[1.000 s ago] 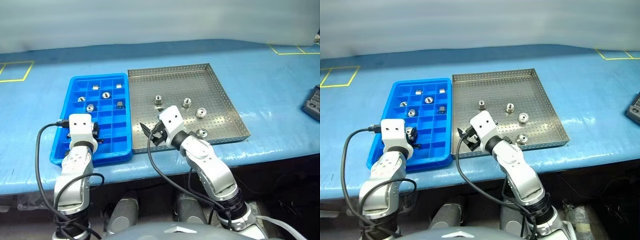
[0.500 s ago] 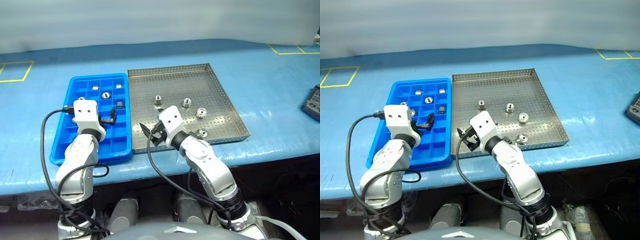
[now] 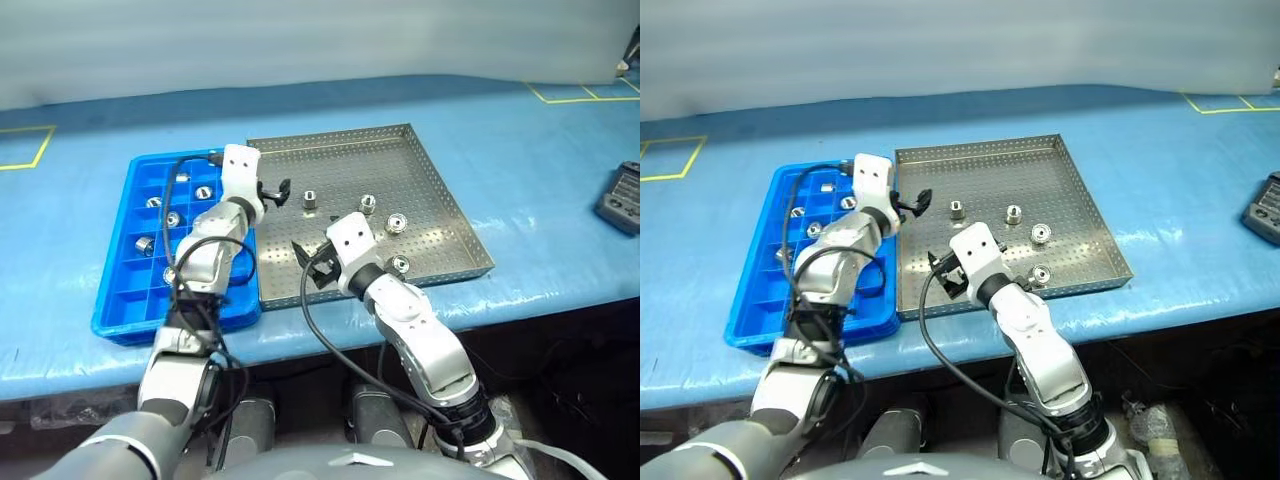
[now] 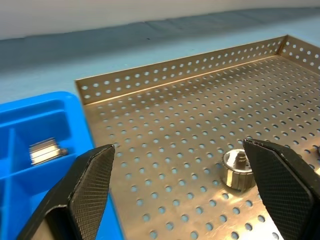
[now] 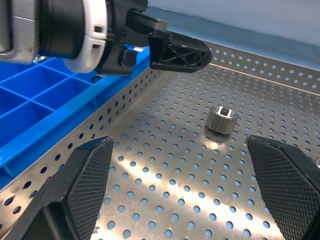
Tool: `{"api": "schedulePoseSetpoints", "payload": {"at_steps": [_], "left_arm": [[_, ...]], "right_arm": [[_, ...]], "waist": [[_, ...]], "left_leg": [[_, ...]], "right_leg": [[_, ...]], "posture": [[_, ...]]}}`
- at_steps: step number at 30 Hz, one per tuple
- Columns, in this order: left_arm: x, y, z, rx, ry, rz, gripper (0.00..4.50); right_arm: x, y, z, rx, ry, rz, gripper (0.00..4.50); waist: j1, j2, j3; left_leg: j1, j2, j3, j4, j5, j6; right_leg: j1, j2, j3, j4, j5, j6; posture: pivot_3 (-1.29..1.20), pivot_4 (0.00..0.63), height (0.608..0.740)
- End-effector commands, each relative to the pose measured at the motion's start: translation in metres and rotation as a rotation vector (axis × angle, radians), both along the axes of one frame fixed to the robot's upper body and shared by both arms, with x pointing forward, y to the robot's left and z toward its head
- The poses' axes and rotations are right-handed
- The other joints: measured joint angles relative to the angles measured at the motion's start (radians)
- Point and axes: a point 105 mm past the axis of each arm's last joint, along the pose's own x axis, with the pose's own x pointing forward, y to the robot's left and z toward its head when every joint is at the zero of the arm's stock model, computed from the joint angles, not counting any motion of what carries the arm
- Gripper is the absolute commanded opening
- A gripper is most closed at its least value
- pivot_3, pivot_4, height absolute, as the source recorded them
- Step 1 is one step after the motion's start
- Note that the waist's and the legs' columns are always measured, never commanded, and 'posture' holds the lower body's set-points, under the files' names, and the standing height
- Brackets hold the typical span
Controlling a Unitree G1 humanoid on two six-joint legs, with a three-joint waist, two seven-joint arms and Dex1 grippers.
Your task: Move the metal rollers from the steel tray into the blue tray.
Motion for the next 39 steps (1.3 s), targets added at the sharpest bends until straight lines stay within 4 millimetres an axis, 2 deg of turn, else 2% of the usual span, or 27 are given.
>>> {"api": "schedulePoseSetpoints", "payload": {"at_steps": [1, 6, 14, 17, 20, 24, 27, 30, 35, 37, 39], "left_arm": [[0.015, -0.015, 0.005, -0.009, -0.014, -0.036, 4.48], [0.024, -0.028, -0.008, 0.020, 0.040, -0.067, 4.48], [0.029, -0.030, -0.039, 0.129, 0.140, -0.045, 4.48], [0.029, -0.028, -0.047, 0.156, 0.171, -0.026, 3.92], [0.029, -0.026, -0.048, 0.141, 0.179, -0.010, 2.94], [0.034, -0.021, -0.029, 0.069, 0.110, 0.020, 1.69], [0.033, -0.011, -0.007, 0.023, 0.017, 0.050, 1.70], [0.020, 0.005, 0.016, -0.013, -0.094, 0.097, 1.70], [-0.022, 0.040, 0.052, 0.009, -0.291, 0.196, 1.70], [-0.038, 0.052, 0.058, 0.020, -0.328, 0.227, 1.70], [-0.067, 0.080, 0.059, 0.131, -0.378, 0.312, 1.70]], "right_arm": [[-0.002, -0.003, 0.016, 0.031, -0.063, -0.026, 4.50], [-0.004, -0.006, 0.015, 0.034, -0.063, -0.052, 4.50], [-0.005, -0.008, 0.015, 0.028, -0.069, -0.069, 4.50], [-0.005, -0.009, 0.016, 0.030, -0.074, -0.076, 4.50], [-0.005, -0.010, 0.016, 0.028, -0.076, -0.081, 4.50], [-0.004, -0.010, 0.016, 0.034, -0.072, -0.085, 4.50], [-0.004, -0.009, 0.015, 0.035, -0.065, -0.074, 4.50], [-0.004, -0.004, 0.014, 0.034, -0.057, -0.053, 4.50], [-0.004, 0.007, 0.014, 0.035, -0.052, 0.006, 4.50], [-0.003, 0.011, 0.015, 0.037, -0.051, 0.027, 4.50], [-0.002, 0.021, 0.015, 0.026, -0.053, 0.090, 4.50]], "waist": [[-0.011, 0.000, 0.000], [-0.039, 0.000, 0.000], [-0.071, 0.000, 0.000], [-0.079, 0.000, 0.000], [-0.085, 0.000, 0.000], [-0.088, 0.000, 0.000], [-0.089, 0.000, 0.000], [-0.087, 0.000, 0.000], [-0.068, 0.000, 0.000], [-0.050, 0.000, 0.000], [-0.040, 0.000, 0.000]], "left_leg": [[0.000, 0.000, 0.000, 0.000, 0.000, 0.000], [-0.001, 0.000, 0.001, 0.000, -0.001, 0.002], [-0.002, 0.000, 0.002, 0.000, -0.002, 0.003], [-0.002, 0.000, 0.002, 0.000, -0.002, 0.003], [-0.002, 0.000, 0.002, 0.001, -0.002, 0.003], [-0.002, 0.000, 0.002, 0.001, -0.002, 0.003], [-0.002, 0.000, 0.002, 0.000, -0.002, 0.003], [-0.002, 0.000, 0.002, 0.000, -0.002, 0.003], [-0.001, 0.000, 0.004, -0.001, -0.002, 0.003], [-0.001, 0.000, 0.005, -0.001, -0.002, 0.003], [0.000, 0.000, 0.005, 0.000, -0.001, 0.003]], "right_leg": [[0.000, 0.000, 0.000, -0.001, 0.000, 0.001], [0.000, 0.000, 0.000, -0.003, 0.001, 0.002], [0.000, 0.000, 0.001, -0.006, 0.003, 0.004], [0.000, 0.000, 0.001, -0.006, 0.003, 0.005], [0.000, 0.000, 0.001, -0.006, 0.003, 0.005], [0.000, 0.000, 0.001, -0.006, 0.003, 0.005], [0.000, 0.000, 0.001, -0.006, 0.003, 0.005], [-0.001, 0.000, 0.003, -0.005, 0.003, 0.005], [-0.002, 0.001, 0.007, -0.005, 0.004, 0.004], [-0.002, 0.001, 0.008, -0.004, 0.004, 0.003], [-0.002, 0.001, 0.008, -0.004, 0.005, 0.003]], "posture": [[-0.16, 0.150, 0.740], [-0.20, 0.150, 0.740], [-0.23, 0.150, 0.740], [-0.23, 0.150, 0.740], [-0.23, 0.150, 0.740], [-0.21, 0.150, 0.740], [-0.18, 0.150, 0.740], [-0.15, 0.150, 0.740], [-0.08, 0.150, 0.740], [-0.05, 0.150, 0.740], [0.00, 0.150, 0.740]]}}
